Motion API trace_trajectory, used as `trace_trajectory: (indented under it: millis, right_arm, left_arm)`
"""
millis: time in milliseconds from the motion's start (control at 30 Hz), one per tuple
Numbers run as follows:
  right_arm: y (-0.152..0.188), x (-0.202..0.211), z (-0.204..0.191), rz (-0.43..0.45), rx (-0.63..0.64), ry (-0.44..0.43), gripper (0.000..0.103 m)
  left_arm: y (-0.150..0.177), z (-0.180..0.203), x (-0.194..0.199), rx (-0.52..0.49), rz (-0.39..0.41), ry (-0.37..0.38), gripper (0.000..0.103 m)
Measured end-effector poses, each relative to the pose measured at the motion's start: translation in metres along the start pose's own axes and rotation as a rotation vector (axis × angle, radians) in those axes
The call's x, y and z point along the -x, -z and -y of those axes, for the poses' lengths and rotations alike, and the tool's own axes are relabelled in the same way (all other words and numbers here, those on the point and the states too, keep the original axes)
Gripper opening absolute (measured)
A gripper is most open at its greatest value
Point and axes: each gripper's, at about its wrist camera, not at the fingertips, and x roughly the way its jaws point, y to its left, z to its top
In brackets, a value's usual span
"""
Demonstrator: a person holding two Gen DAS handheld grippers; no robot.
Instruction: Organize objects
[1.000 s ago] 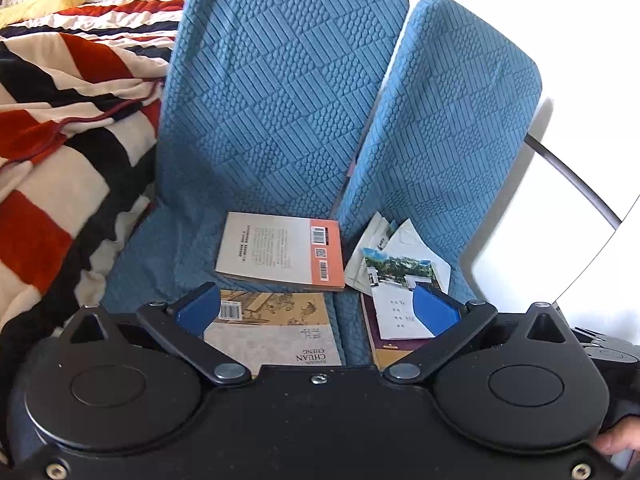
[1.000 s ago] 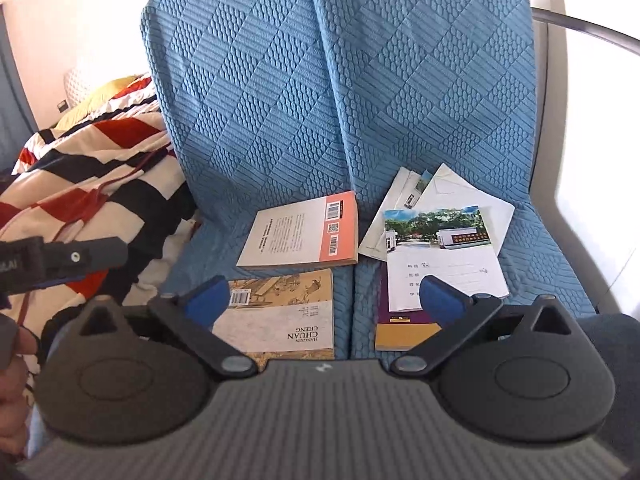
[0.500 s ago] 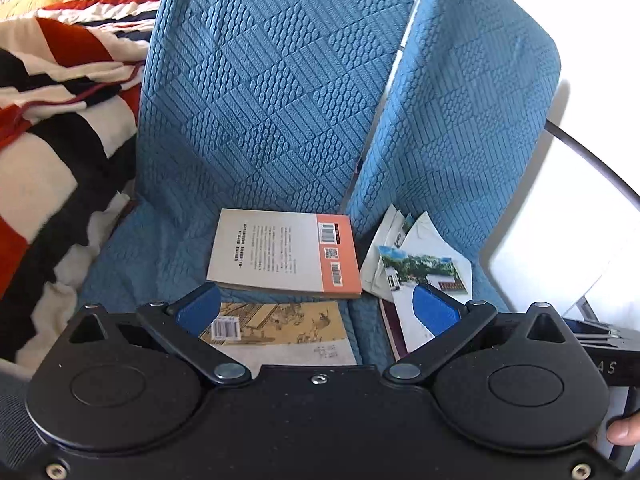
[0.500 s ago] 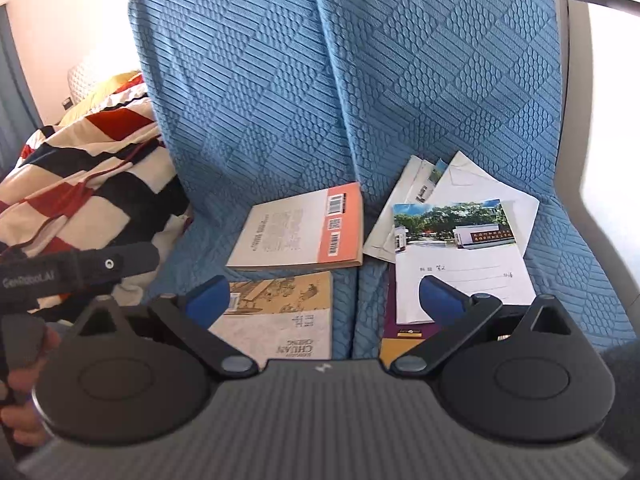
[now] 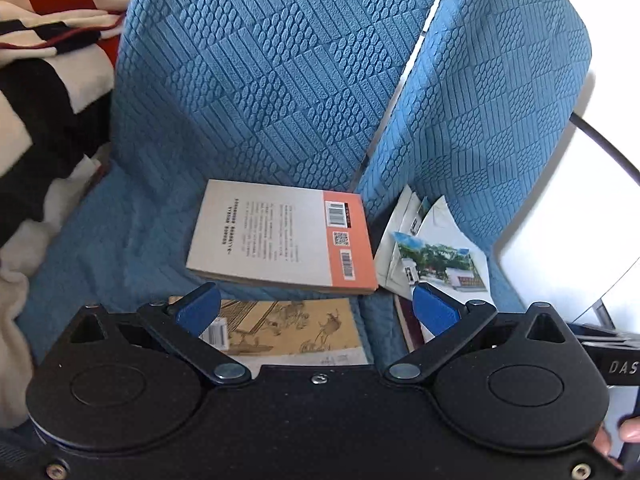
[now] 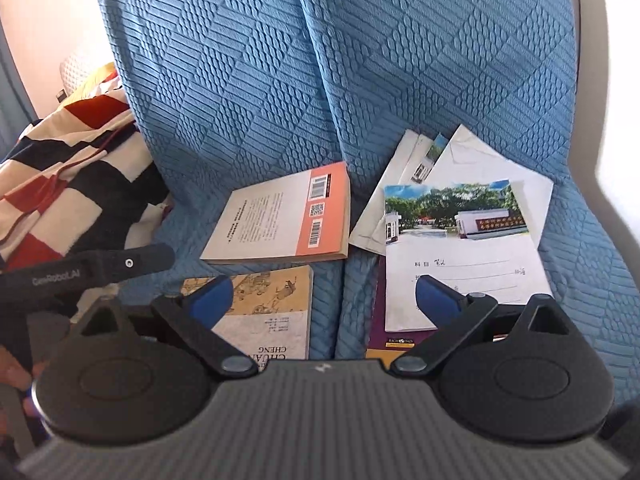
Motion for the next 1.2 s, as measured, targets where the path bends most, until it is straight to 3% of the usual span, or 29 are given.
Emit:
trace_trajectory:
  millis: [467,700,1200]
  right_arm:
    - [-0.022,-0.066,0.023,-0.091,-0.119,-0.117,0.097]
    - [-0.027,-0.097,0.028,-0.147,-0.137,-0.111,0.083]
    - [-0.026,-0.145,0.057,-0.253,-0.335,-0.141,0.078]
  left_arm:
    - [-0.021,-0.014,-0.067,0.065,-0.034,0.018,0.102]
    - [-0.026,-0.028,-0.097,0.105,-0.083,0.012,0.102]
    - [-0.026,-0.039,-0.145,0.15,-0.19,0.015,0.102]
